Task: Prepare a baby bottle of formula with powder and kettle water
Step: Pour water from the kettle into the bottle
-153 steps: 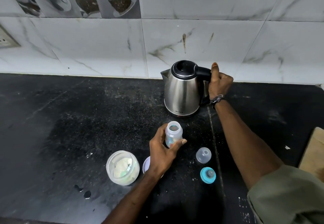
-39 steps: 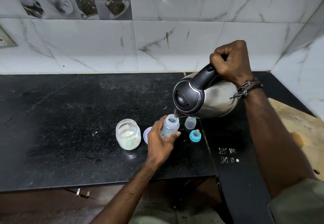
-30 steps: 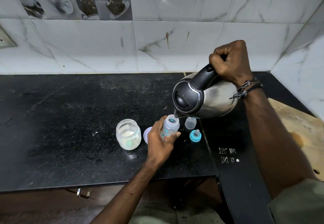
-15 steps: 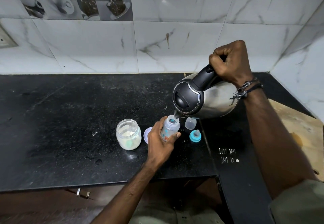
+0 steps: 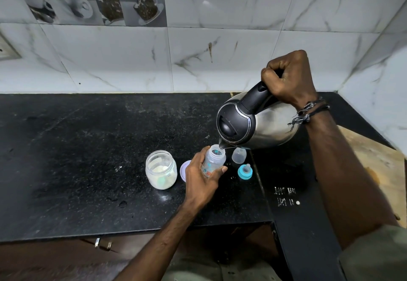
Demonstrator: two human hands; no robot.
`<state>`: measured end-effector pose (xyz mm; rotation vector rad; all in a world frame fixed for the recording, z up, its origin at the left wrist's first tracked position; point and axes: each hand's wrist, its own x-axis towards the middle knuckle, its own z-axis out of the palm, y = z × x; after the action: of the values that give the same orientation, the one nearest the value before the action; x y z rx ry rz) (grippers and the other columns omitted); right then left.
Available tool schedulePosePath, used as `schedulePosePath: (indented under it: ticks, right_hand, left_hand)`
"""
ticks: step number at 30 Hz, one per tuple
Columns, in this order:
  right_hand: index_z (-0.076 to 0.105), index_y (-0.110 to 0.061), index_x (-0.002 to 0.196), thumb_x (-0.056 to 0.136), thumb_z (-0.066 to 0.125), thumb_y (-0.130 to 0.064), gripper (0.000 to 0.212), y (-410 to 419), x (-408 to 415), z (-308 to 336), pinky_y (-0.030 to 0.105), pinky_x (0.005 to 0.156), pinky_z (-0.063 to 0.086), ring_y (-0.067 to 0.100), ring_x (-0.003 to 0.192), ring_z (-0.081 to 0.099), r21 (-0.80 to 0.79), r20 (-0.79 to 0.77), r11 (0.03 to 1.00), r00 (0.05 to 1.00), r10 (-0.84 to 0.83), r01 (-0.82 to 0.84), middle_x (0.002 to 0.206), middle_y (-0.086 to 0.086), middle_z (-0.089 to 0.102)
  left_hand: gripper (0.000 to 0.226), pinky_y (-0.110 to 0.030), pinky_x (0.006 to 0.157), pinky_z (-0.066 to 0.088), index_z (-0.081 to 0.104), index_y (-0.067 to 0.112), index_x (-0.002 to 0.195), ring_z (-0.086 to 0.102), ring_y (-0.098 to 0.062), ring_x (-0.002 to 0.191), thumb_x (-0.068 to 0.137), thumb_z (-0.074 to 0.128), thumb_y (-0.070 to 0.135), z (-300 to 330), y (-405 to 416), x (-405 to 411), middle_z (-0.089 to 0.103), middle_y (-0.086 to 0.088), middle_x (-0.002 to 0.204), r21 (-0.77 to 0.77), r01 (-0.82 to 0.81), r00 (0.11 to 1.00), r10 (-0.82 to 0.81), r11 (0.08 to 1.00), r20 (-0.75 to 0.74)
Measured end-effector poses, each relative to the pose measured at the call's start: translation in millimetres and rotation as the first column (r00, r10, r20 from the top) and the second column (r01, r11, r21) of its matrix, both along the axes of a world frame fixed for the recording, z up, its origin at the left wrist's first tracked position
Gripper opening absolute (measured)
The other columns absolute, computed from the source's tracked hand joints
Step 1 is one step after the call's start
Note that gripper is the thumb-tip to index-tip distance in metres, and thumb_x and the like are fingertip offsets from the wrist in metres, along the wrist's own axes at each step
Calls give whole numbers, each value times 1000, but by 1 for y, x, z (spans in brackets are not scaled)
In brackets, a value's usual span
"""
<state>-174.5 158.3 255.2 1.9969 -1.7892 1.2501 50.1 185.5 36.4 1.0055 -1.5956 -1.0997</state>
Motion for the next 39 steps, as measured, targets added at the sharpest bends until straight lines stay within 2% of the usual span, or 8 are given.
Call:
schedulePosePath:
  ticks: [2, 4, 7, 13, 18, 26, 34, 39]
  right_hand:
    - [45, 3, 44, 70, 50, -23, 38, -1, 0, 0, 36, 42, 26, 21, 43, 27, -6, -3, 1000, 1000, -1, 0, 41, 18, 29]
    - [45, 4, 44, 70, 49, -24, 38, -2, -1, -1, 38, 42, 26, 27, 42, 27, -5, -7, 1000, 1000, -5, 5, 42, 18, 29]
    - [52, 6, 46, 70, 49, -24, 39, -4, -3, -2, 39, 41, 29, 37, 40, 38, 4, -9, 1000, 1000, -9, 10, 40, 21, 37]
    - [54, 4, 46, 70, 50, -24, 37, -4, -3, -2, 37, 40, 29, 38, 40, 40, 1, -20, 1000, 1000, -11, 11, 40, 21, 39]
    - [53, 4, 45, 70, 49, -24, 38, -4, -3, 0, 39, 39, 31, 38, 40, 40, 6, -17, 1000, 1000, -12, 12, 40, 23, 41]
    - [49, 3, 45, 71, 50, -23, 37, -3, -3, 0, 38, 40, 29, 38, 41, 37, 7, -22, 1000, 1000, -11, 11, 41, 20, 35]
    - [50, 2, 44, 71, 49, -23, 36, -4, -5, 0, 37, 41, 29, 37, 41, 37, 13, -26, 1000, 1000, -6, 6, 41, 20, 33]
    - [40, -3, 44, 71, 49, -22, 35, -3, -3, 0, 30, 46, 20, 19, 46, 24, 4, -22, 1000, 1000, 0, 1, 45, 17, 26]
  left_hand:
    - [62, -15, 95, 50, 63, 11, 135, 67, -6, 114, 79, 89, 10, 0, 0, 0, 70, 4, 122, -3, 1, 1000, -1, 1000, -1]
    - [62, -17, 97, 51, 63, 11, 135, 66, -7, 115, 79, 89, 11, -1, -1, 0, 70, 4, 123, -1, 4, 1000, -4, 1000, -4]
    - [63, -27, 100, 54, 62, 12, 136, 67, -10, 117, 79, 88, 16, -1, -1, 1, 70, 4, 124, 8, 11, 1000, -11, 1000, -5]
    - [65, -35, 102, 55, 62, 14, 135, 67, -12, 117, 76, 85, 28, 0, 0, 0, 69, 4, 124, 17, 14, 1000, -14, 1000, -8]
    - [61, -28, 100, 54, 62, 21, 134, 67, -11, 116, 77, 86, 23, 1, 0, 0, 70, 4, 123, 17, 24, 999, -23, 1000, -24]
    - [65, -23, 97, 54, 62, 13, 136, 67, -11, 115, 77, 84, 27, 1, 0, 0, 70, 3, 123, 3, 27, 999, -27, 1000, -19]
    - [62, -18, 95, 51, 62, 16, 135, 67, -10, 114, 78, 87, 21, -1, -2, -2, 69, 5, 122, -2, 16, 1000, -16, 1000, -5]
    - [62, -19, 97, 51, 63, 15, 134, 66, -7, 115, 78, 89, 12, -1, -3, -3, 69, 5, 123, -9, 9, 1000, -9, 1000, 1]
